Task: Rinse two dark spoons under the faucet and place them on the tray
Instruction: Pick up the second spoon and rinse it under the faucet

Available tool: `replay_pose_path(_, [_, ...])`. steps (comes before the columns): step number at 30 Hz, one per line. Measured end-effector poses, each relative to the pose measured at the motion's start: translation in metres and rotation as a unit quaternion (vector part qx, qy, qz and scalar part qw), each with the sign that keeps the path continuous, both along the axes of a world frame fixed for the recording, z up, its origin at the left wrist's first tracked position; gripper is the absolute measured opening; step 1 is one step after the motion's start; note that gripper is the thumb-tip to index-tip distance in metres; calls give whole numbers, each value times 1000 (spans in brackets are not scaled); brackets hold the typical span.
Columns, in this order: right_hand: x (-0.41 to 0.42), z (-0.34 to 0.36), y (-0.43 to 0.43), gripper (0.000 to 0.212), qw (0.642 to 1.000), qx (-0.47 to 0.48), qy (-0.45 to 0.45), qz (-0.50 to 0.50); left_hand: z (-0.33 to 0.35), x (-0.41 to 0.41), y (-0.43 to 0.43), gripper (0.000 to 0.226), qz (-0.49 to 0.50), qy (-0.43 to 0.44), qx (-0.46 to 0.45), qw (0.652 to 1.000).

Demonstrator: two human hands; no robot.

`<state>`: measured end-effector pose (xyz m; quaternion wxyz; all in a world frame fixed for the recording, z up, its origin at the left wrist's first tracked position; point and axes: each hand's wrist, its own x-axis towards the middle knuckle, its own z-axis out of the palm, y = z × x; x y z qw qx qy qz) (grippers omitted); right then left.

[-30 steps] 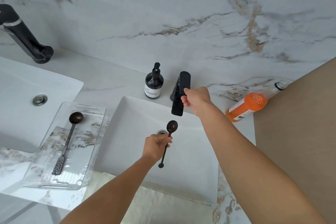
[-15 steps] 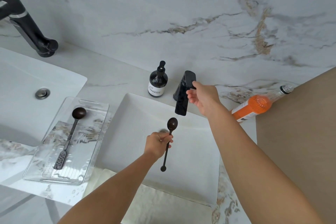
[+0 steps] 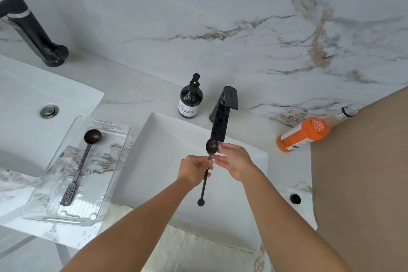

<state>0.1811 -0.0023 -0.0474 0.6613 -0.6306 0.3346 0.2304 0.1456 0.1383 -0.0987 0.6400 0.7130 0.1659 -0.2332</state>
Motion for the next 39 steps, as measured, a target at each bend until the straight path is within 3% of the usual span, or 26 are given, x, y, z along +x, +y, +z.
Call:
replay_pose_path(4, [1,-3,7,13,1000,18,-16,2,-4,3,3,18,-9,-10,16,1000])
replay_pose_path(8, [6,-6,11,4,998,-53,-23,16,-5,4,3,16,-25,-25,15,999])
replay_pose_path(11, [9,-8,9,13,995,-78,-28,49,-6,4,0,16,-34,-32,22,999])
replay_pose_path(17, [10,-11,12,7,987,-148,-37,60,-6,5,0,18,-35,-32,19,999])
replay_pose_path(20, [13,-11,18,28,986,-134,-52,85,-9,3,4,18,-30,-18,1,999])
replay_pose_path(21, [13,-9,20,27,983,-145,-61,96,-9,2,5,17,-23,-13,-7,1000])
replay_pose_path(24, [13,-9,22,9,951,-255,-105,139,-8,2,6,19,2,-1,-42,999])
replay_pose_path(26, [14,-7,24,15,930,-311,-116,158,-7,3,7,19,13,3,-53,999])
replay_pose_path(31, [19,-2,24,19,960,-201,-86,176,-6,1,13,27,7,-1,-52,999])
replay_pose_path(34, [15,-1,23,10,952,-252,-94,145,-3,0,12,25,14,5,-65,998])
replay_pose_path(36, [14,-1,23,15,955,-254,-103,113,0,1,9,25,24,5,-75,997])
replay_pose_path(39, [15,-1,22,7,960,-236,-104,112,5,5,11,28,12,0,-75,997])
